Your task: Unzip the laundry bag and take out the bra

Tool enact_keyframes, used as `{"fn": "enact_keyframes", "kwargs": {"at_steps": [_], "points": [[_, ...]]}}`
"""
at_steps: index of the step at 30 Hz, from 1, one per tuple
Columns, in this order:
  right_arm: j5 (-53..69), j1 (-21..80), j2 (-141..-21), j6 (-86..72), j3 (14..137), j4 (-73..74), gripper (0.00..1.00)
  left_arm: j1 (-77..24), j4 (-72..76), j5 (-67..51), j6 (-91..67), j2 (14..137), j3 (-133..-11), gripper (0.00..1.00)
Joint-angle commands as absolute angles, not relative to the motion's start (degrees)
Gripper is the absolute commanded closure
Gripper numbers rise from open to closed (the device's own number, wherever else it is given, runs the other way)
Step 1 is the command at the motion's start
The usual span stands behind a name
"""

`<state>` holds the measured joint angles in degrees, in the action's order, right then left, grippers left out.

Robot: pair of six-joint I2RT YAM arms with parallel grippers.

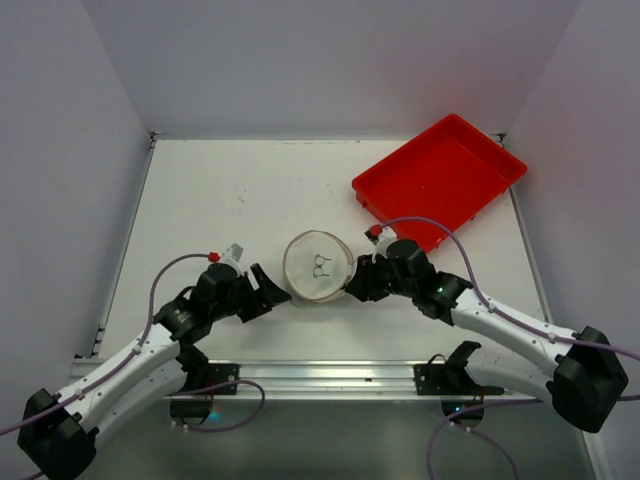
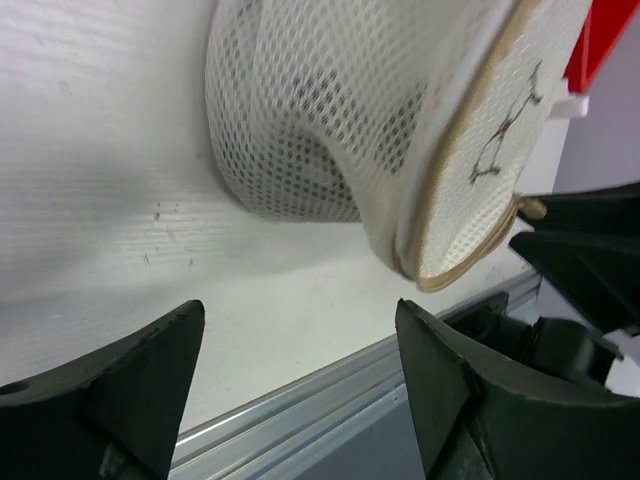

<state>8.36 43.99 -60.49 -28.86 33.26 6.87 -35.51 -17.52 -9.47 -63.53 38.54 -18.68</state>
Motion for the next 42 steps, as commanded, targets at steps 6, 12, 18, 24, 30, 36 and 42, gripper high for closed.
{"fn": "enact_keyframes", "kwargs": {"at_steps": [6,12,18,24,30,36,42], "points": [[1.2,44.1,-48.5,-27.9,34.2,15.3,0.20,-35.6,-33.6,9.1,-49.8,45.4,-43.7,0.11],[-3.3,44.1,-43.2,-29.8,34.9,16.8,0.11,-35.6,-26.6,4.4,-44.7,56.7,-49.3,0.21],[-3.9,44.1,-40.6,-31.2,32.3,16.2,0.11,-35.6,-24.6,7.5,-36.8,67.4,-54.7,0.38],[-4.9,44.1,-39.2,-31.8,31.2,17.0,0.11,-35.6,-21.4,3.5,-32.6,69.3,-55.5,0.71],[-6.1,44.0,-38.7,-31.9,31.2,17.0,0.11,-35.7,-21.2,-1.1,-32.0,68.6,-55.4,1.00],[-5.8,44.1,-38.1,-32.3,30.9,16.7,0.11,-36.0,-20.7,-4.6,-32.3,68.0,-56.5,1.00],[-9.7,44.1,-34.2,-32.7,31.2,18.1,0.11,-43.1,-19.7,-5.2,-33.7,68.9,-63.0,1.00]]}}
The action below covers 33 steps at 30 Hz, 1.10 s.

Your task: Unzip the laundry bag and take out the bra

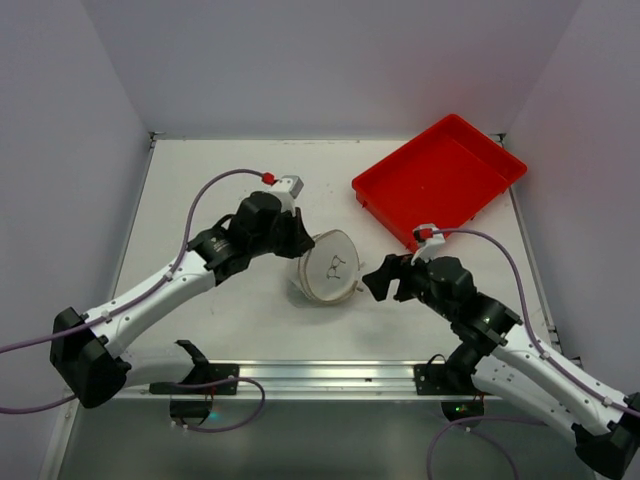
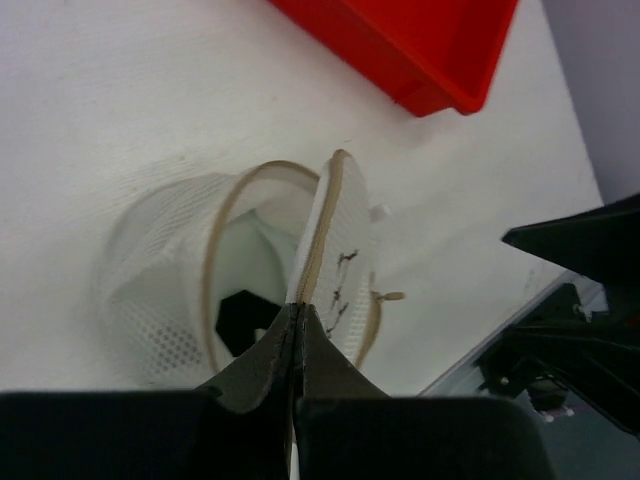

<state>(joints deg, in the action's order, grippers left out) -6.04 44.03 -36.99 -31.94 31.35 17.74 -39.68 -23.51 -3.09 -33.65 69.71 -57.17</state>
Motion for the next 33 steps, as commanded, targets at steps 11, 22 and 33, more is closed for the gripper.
{"fn": "enact_keyframes", "kwargs": {"at_steps": [11,22,33], "points": [[-27.0,44.1,-13.8,-34.9,31.2,26.2,0.11,-63.8,-11.7,-2.6,-38.0,80.9,-67.4,0.77],[-22.4,44.1,-12.8,-29.7,35.0,30.3,0.11,-65.1,-26.6,17.7,-39.6,79.7,-76.4,0.06],[-3.5,44.1,-40.0,-29.2,36.9,13.6,0.16,-47.8,-31.6,18.4,-40.8,74.8,-63.0,0.21]]}}
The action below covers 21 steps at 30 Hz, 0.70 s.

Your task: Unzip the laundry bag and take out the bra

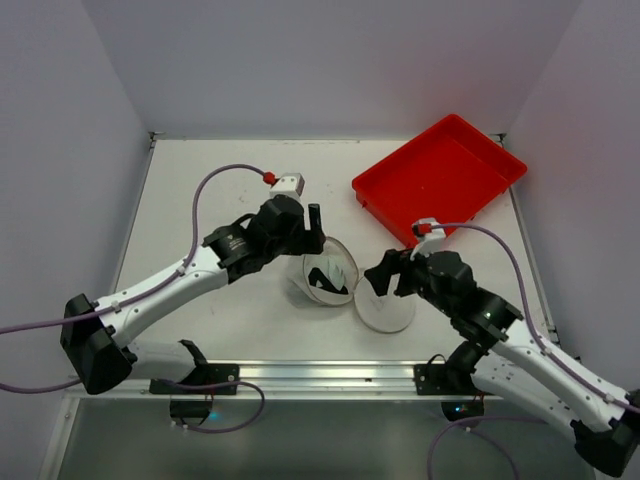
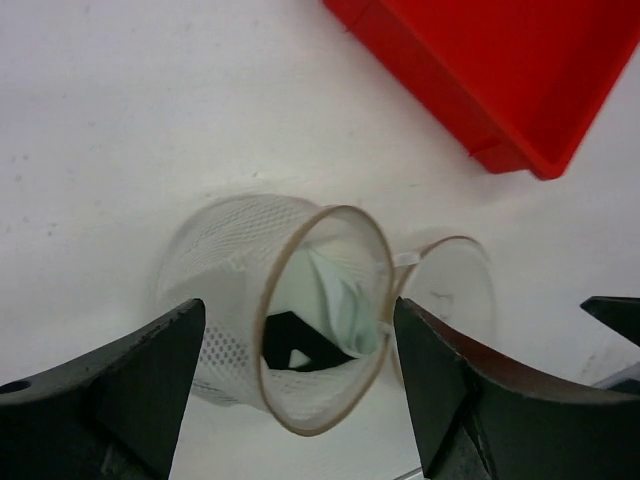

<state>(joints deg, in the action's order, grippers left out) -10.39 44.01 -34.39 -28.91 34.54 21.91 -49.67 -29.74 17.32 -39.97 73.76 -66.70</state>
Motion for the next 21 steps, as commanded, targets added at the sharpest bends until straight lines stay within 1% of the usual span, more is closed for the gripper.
{"fn": "enact_keyframes", "kwargs": {"at_steps": [1,5,8,9,11,12,14,15,18,21], "points": [[-3.3,44.2,-43.8,-30.7,37.1,12.4,0.16,-47.4,-30.4,18.0,-40.4,75.1,-62.4,0.21],[-2.7,44.4,-51.3,-34.6,37.3,6.4,0.19,-46.6,-30.1,17.1,-39.9,78.0,-61.4,0.25],[-2.6,44.7,-55.5,-37.4,37.0,1.8,0.22,-46.5,-29.5,16.9,-39.6,79.5,-60.3,0.32],[-2.3,44.9,-56.4,-37.9,37.2,0.4,0.23,-46.4,-29.4,17.0,-39.6,79.8,-59.9,0.43],[-1.8,45.6,-58.3,-39.0,37.4,-2.2,0.26,-46.3,-29.2,17.1,-40.1,79.6,-58.6,0.57],[-1.0,45.9,-60.4,-39.3,37.4,-4.2,0.27,-46.3,-29.2,17.1,-40.3,79.3,-58.3,0.72],[-0.8,47.1,-62.9,-40.2,38.6,-5.3,0.30,-46.3,-28.6,16.8,-40.8,78.8,-57.5,0.85],[-0.9,47.5,-65.5,-40.4,39.1,-5.7,0.31,-46.3,-28.1,16.4,-40.8,78.2,-57.2,0.93],[-1.0,48.2,-69.2,-41.8,40.1,-7.9,0.33,-46.3,-27.1,14.7,-41.2,77.1,-56.3,1.00],[-2.5,48.3,-72.9,-42.9,41.3,-7.7,0.33,-46.3,-25.8,13.9,-41.5,75.2,-54.5,1.00]]}}
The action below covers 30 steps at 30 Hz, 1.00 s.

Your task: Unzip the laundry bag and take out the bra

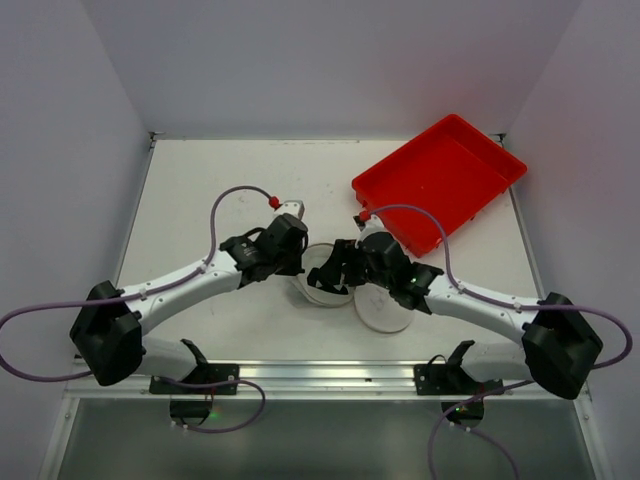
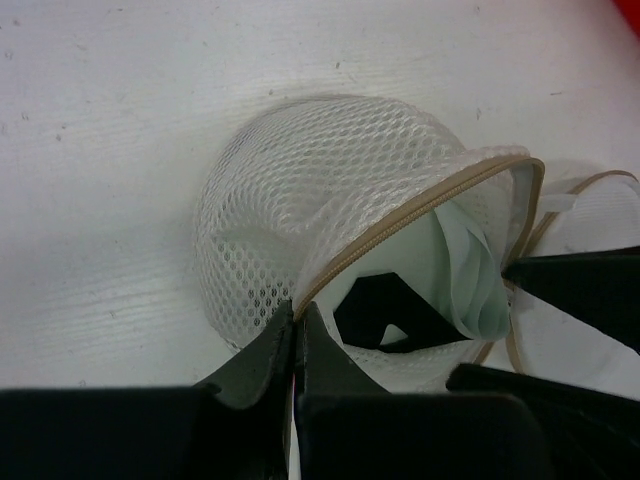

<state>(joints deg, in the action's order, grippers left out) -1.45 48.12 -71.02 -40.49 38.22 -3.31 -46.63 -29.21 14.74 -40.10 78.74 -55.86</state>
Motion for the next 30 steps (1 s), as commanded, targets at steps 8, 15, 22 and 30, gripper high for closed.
{"fn": "enact_keyframes", "kwargs": {"at_steps": [8,15,22,30], "points": [[-10.3,48.3,-77.6,-47.4,41.8,-7.5,0.34,-46.3,-24.3,13.0,-42.1,72.1,-51.2,1.00],[-9.8,48.3,-81.6,-49.1,43.8,-6.8,0.36,-46.3,-23.9,12.6,-42.1,71.2,-50.8,1.00],[-9.6,48.3,-84.4,-51.7,45.3,-6.7,0.38,-46.3,-22.5,11.3,-42.0,70.9,-50.0,1.00],[-12.9,48.3,-85.3,-55.5,46.7,-4.9,0.38,-46.3,-21.1,9.8,-42.3,70.1,-48.6,1.00]]}}
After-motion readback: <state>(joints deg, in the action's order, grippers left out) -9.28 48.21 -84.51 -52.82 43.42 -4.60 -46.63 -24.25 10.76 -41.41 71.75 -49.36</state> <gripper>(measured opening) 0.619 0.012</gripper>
